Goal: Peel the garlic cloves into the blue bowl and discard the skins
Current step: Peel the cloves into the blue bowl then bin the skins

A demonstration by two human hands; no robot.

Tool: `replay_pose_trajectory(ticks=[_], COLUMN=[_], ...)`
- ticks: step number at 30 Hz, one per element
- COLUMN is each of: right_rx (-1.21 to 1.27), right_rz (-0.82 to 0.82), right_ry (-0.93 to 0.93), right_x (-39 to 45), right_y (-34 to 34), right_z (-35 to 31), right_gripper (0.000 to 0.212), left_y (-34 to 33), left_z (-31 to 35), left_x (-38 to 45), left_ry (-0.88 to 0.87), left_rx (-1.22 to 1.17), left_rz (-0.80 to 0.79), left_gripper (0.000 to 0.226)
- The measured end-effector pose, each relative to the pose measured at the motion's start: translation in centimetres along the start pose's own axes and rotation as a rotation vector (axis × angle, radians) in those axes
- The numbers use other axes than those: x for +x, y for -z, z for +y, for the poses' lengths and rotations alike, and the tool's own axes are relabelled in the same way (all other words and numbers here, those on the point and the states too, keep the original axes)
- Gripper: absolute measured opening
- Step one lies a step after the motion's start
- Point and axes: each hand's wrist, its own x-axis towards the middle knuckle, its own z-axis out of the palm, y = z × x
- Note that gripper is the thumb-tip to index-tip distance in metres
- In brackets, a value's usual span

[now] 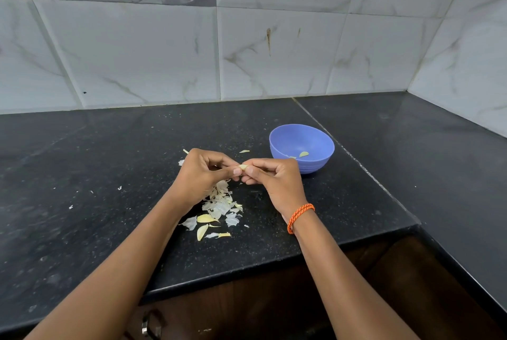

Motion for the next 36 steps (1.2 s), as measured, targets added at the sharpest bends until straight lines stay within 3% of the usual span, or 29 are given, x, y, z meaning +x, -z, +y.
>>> replay_pose_trajectory(ticks=[11,15,20,27,36], right_rx=[0.106,-0.153,-0.381,-0.543,-0.652], right_rz=[-0.006,0.057,0.070,-0.004,0.008], right_ry=[-0.047,0.118,0.187,0.179,0.197], right_x=[-0.1,-0.2,0.0,0.1,0.0], right_y=[0.1,-0.4,-0.7,-1.1,-1.3], right_z=[-0.4,0.0,0.3,0.6,0.2], right_gripper=[0.013,0.014,0.043,0.024,0.024], left_y=[0.0,0.1,-0.2,-0.1,-0.2], left_z=[0.0,-0.2,-0.5,-0.9,-0.7], left_x=[0.1,0.3,0.1,0.3,0.3], left_ry=[-0.001,-0.025,-0.048,-0.105,-0.142], left_rx=[-0.055,0.064,0.279,0.415,0.477], left_rz=[0.001,0.036,0.048,0.065,0.061], left_gripper=[0.004,0.002,0.004,0.004,0.004])
